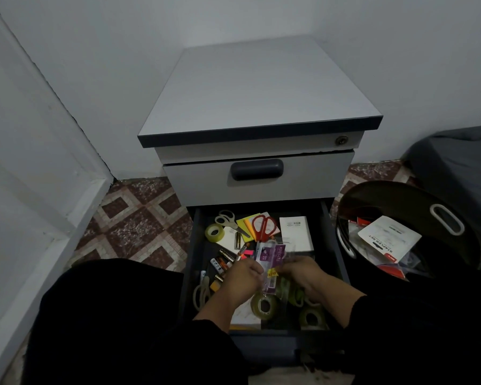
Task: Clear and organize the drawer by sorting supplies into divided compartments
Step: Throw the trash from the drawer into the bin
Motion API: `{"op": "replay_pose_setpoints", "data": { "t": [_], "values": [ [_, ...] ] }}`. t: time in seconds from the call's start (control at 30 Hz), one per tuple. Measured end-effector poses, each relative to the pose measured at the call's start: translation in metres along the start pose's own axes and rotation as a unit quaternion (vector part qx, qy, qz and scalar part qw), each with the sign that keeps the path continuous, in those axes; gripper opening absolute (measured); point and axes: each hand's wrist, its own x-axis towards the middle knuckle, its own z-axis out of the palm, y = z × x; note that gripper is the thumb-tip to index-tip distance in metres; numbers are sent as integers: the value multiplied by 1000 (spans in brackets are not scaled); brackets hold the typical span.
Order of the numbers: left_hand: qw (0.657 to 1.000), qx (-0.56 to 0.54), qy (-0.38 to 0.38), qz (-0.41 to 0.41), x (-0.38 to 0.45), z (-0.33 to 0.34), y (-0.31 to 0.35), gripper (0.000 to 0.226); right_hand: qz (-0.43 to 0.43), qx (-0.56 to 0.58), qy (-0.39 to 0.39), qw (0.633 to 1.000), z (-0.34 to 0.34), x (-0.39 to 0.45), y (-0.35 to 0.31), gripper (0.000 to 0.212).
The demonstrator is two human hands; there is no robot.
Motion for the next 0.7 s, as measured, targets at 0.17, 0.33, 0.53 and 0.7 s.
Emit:
{"op": "replay_pose_setpoints", "data": {
  "t": [0.17,0.33,0.53,0.7],
  "values": [
    [995,-74,58,-22,-2,-3,4,20,4,33,42,999,3,-4,-8,15],
    [991,-102,82,-30,-6,-10,8,17,17,118,39,992,-4,-11,-15,20],
    [992,-91,80,-25,-12,-5,12,21,1,148,50,988,-13,-18,-20,19],
    [990,-116,73,9,-18,-1,31,16,-2,251,53,966,-31,-32,-42,14]
  ]
}}
